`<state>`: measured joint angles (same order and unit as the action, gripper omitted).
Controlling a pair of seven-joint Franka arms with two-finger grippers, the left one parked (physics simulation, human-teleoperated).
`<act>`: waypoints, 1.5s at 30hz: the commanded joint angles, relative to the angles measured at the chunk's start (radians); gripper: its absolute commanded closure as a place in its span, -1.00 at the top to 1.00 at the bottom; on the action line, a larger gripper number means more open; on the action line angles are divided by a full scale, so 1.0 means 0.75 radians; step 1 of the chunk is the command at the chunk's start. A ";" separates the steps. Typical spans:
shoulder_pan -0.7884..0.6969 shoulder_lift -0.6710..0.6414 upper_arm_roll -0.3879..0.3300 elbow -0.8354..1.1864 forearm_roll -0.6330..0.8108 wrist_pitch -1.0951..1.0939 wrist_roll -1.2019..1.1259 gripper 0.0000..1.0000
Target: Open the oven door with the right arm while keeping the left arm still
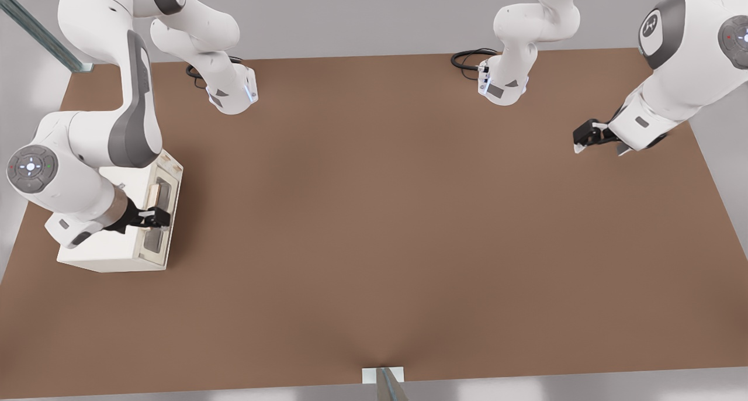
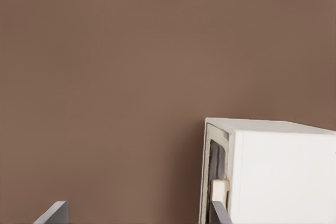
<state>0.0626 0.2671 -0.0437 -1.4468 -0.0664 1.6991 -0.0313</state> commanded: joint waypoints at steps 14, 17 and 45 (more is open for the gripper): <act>0.281 -0.197 -0.001 -0.748 -1.167 0.052 0.796 -0.57; 0.287 -0.178 -0.001 -0.807 -1.169 0.085 1.017 -0.57; 0.205 -0.002 -0.003 -0.938 -1.441 0.263 1.725 -0.57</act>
<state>0.2167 0.2638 -0.0457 -2.1509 -1.1466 1.8812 1.0003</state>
